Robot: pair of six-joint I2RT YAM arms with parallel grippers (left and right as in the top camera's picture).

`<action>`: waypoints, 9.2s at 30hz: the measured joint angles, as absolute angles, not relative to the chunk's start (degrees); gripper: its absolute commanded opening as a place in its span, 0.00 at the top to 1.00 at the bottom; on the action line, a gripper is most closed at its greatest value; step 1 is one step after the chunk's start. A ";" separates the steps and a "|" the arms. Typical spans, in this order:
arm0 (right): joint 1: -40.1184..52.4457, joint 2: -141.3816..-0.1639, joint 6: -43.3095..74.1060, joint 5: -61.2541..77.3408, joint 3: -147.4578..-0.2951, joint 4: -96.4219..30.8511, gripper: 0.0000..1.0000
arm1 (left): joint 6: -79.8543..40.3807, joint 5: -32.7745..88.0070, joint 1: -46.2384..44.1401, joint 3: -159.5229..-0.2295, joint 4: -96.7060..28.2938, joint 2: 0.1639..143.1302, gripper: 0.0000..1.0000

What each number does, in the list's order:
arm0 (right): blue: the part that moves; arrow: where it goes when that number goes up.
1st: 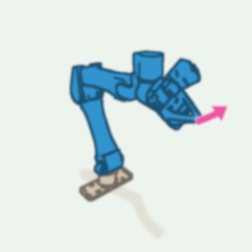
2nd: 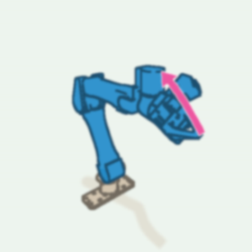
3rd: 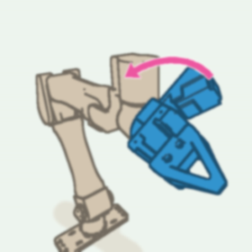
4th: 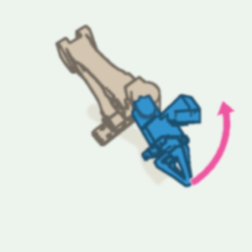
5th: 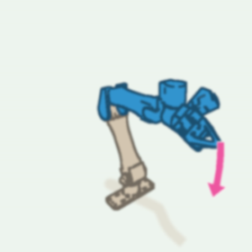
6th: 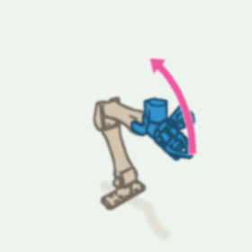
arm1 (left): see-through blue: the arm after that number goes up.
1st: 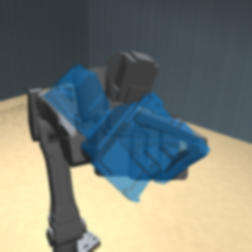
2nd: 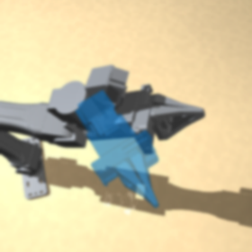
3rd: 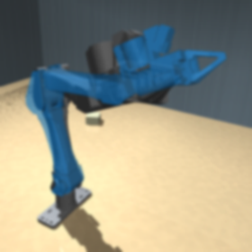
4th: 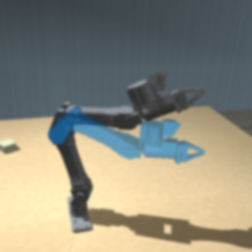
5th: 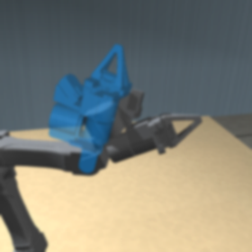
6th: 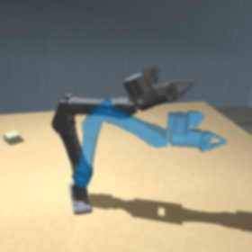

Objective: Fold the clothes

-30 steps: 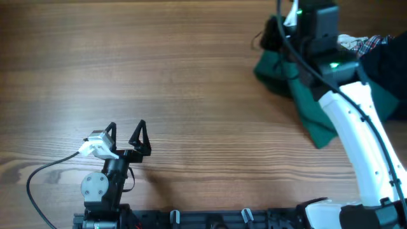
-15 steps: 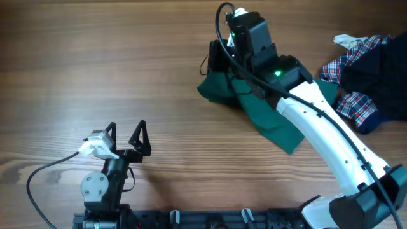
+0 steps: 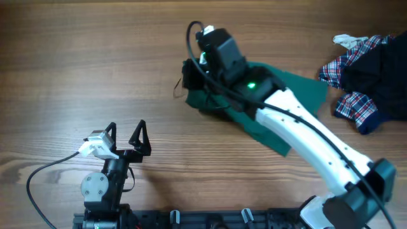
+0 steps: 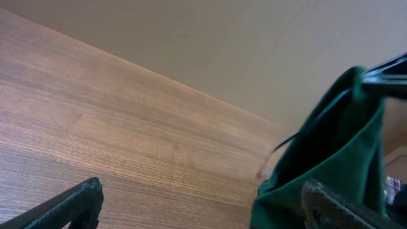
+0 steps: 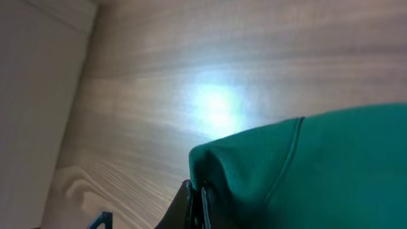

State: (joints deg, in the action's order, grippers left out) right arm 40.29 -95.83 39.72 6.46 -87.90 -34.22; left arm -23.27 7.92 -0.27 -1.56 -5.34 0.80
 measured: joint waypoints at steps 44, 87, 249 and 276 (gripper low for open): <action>2.68 -91.26 41.01 -5.67 -82.24 -77.97 0.00 | -13.85 43.20 -0.82 -36.71 6.79 88.25 0.00; 2.37 -78.67 48.93 -8.01 -72.36 -83.59 0.00 | -14.06 43.55 -5.15 -46.33 4.67 104.97 0.00; 1.54 -55.86 40.45 15.49 -30.55 -38.39 0.96 | -22.59 38.59 -6.98 -47.09 -3.92 90.83 0.41; 1.54 -55.86 40.23 15.64 -30.55 -39.53 0.96 | -19.64 28.32 -6.98 -46.92 4.34 102.96 0.27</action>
State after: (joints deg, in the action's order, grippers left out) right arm 1.54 -55.86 40.23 15.64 -30.55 -39.53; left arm -19.64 28.32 -6.98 -46.92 4.34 102.96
